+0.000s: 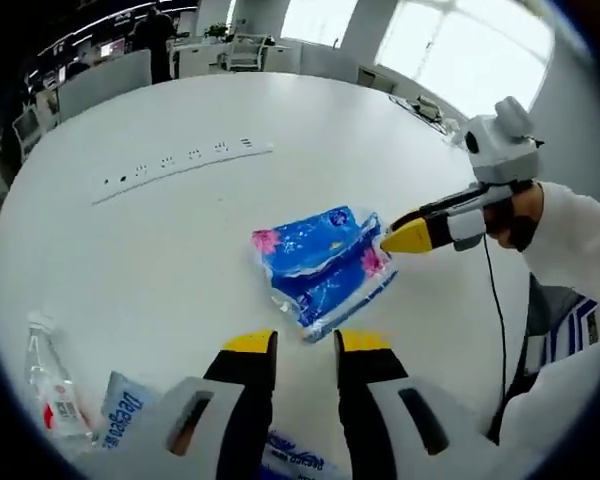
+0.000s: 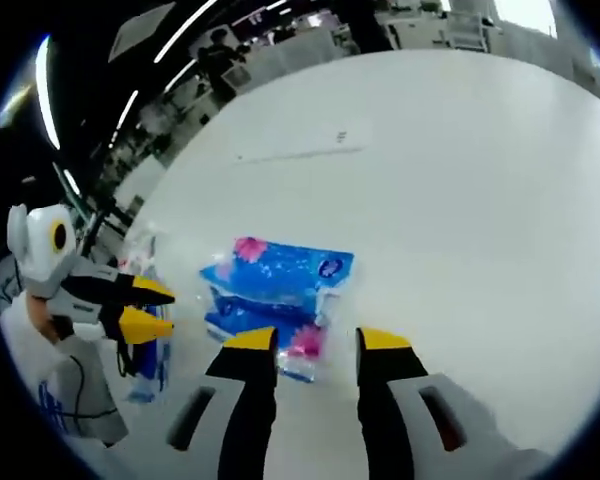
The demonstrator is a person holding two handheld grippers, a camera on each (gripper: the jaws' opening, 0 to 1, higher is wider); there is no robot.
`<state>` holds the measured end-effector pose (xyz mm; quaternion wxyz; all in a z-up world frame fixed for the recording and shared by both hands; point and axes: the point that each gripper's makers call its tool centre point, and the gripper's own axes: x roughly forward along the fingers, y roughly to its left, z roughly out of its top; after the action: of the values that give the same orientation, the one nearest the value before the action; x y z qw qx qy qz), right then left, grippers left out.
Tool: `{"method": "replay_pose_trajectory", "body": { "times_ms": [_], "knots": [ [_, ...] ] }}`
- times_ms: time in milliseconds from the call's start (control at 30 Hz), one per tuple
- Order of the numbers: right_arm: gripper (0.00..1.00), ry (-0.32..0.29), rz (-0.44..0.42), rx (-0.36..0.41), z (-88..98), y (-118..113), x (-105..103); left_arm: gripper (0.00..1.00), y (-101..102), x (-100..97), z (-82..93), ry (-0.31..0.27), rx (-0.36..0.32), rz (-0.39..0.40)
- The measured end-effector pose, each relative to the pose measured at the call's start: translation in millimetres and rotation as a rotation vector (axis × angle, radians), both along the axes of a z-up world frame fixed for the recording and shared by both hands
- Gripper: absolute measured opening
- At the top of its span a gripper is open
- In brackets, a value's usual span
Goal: Arrange the tabletop items into an orderly group along one side of the table until the central work area is clear of visible clutter.
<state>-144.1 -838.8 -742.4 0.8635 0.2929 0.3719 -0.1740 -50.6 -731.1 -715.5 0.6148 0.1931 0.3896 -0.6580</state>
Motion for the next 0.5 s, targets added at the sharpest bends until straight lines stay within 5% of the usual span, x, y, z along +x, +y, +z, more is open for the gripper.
{"method": "replay_pose_trajectory", "body": {
  "times_ms": [333, 500],
  "knots": [
    [0.43, -0.13, -0.032, 0.005, 34.8, 36.6, -27.2, 0.67, 28.7, 12.9, 37.5, -0.02, -0.137, 0.071],
    [0.46, -0.166, -0.062, 0.024, 45.2, 55.0, -46.4, 0.73, 46.8, 19.2, 48.9, -0.064, -0.128, 0.079]
  ]
}}
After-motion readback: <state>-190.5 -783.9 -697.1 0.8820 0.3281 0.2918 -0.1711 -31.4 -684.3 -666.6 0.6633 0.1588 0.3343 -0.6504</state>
